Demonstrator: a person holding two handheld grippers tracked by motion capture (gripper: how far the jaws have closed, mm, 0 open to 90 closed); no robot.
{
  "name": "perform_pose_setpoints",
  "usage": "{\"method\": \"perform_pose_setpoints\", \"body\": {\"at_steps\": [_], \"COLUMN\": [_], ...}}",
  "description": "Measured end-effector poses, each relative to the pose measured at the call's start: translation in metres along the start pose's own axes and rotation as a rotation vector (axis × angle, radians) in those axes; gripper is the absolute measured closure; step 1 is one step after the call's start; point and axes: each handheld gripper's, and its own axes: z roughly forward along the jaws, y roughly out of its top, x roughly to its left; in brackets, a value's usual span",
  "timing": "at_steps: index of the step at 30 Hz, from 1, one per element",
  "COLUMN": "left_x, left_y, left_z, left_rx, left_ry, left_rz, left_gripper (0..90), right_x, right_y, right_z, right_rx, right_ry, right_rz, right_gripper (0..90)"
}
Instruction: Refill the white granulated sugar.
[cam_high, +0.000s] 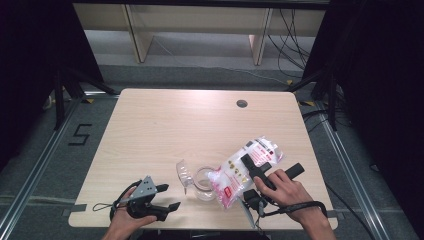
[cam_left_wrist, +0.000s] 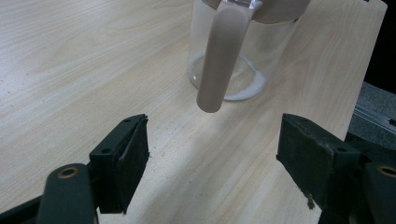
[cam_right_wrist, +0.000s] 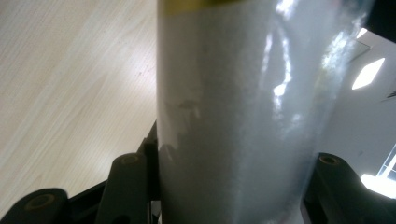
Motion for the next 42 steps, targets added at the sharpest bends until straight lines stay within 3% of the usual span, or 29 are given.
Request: {"method": "perform_pose_setpoints", "body": {"at_steps": [1,2,3,4,5,11,12,13,15,16,17,23,24,25,28,31,32,35,37,42], "left_x": [0.0,0.0002,-0.0001,0.0,0.0,-0.0003,-0.0003,-0.0004,0.0,-0.0003,-0.0003,-0.0003,-0.0005,-0.0005,-0.0003,-0.0004,-0.0019,-0.0018,-0.0001,-0.0019], "left_y": [0.0,0.0001,0.0002,0.0002,0.0001,0.0001,0.0001,0.0001,0.0001,0.0,-0.0001,0.0,0.0001,0.0004,0.0002,-0.0003,-0.0007,-0.0008,0.0,-0.0005], "left_z": [0.0,-0.0001,-0.0003,-0.0004,-0.0005,-0.0003,-0.0003,-0.0004,-0.0002,-0.0003,-0.0002,-0.0001,-0.0004,-0.001,-0.0006,0.0007,0.0007,0.0006,0.0002,0.0004], "left_rx": [-0.001,-0.001,-0.001,-0.001,-0.001,0.0,0.0,0.0,-0.001,0.0,-0.001,-0.001,0.0,0.006,-0.001,-0.011,-0.006,-0.007,0.0,-0.003], "left_ry": [0.0,0.001,0.006,0.005,0.005,0.006,0.004,0.006,0.004,0.006,0.001,0.002,0.009,0.012,0.01,-0.002,0.003,0.003,0.001,0.003], "left_rz": [0.0,0.002,0.001,0.003,0.003,0.0,0.001,0.002,0.002,0.0,0.001,0.001,0.002,0.005,0.005,0.001,-0.023,-0.023,0.004,-0.02], "left_gripper": [24.4,24.4,24.4,24.4,24.4,24.4,24.4,24.4,24.4,24.4,24.4,24.5,24.4,24.4,24.4,24.5,24.4,24.4,24.4,24.4], "right_x": [-0.0023,0.0003,-0.0007,0.0015,-0.0007,0.0001,0.0008,-0.0013,-0.0012,0.0019,0.0004,-0.001,0.0029,-0.0007,-0.0011,-0.0014,-0.0008,0.0025,0.0034,0.0014], "right_y": [0.0006,0.0004,0.0005,0.001,0.0003,0.0002,0.0007,-0.0006,-0.0003,0.0008,-0.0002,0.001,0.0014,0.0023,0.0015,0.0019,0.0017,0.0007,0.0009,0.0004], "right_z": [0.0009,0.0005,0.0004,-0.0006,0.0006,0.0005,-0.0012,-0.0006,-0.0003,-0.0008,0.0005,-0.0008,-0.0012,-0.0008,-0.0026,-0.0024,-0.0014,0.0008,0.0012,0.0], "right_rx": [-0.009,0.0,-0.002,0.007,-0.003,-0.001,0.012,-0.003,0.001,0.011,-0.001,0.004,0.014,0.007,-0.004,0.012,0.015,0.019,0.019,0.012], "right_ry": [0.0,-0.003,-0.003,0.003,-0.005,-0.005,0.005,-0.003,-0.001,0.004,-0.007,0.002,0.001,-0.007,-0.004,-0.01,-0.005,0.012,0.005,0.009], "right_rz": [-0.04,-0.009,-0.016,0.021,-0.019,-0.007,0.02,-0.012,-0.01,0.03,-0.009,-0.026,0.02,-0.038,0.013,-0.012,-0.02,-0.016,-0.014,-0.009], "right_gripper": [52.3,52.3,52.3,52.3,52.4,52.5,52.5,52.5,52.5,52.5,52.6,52.6,52.7,52.7,52.8,52.8,52.9,52.9,53.0,53.1]}}
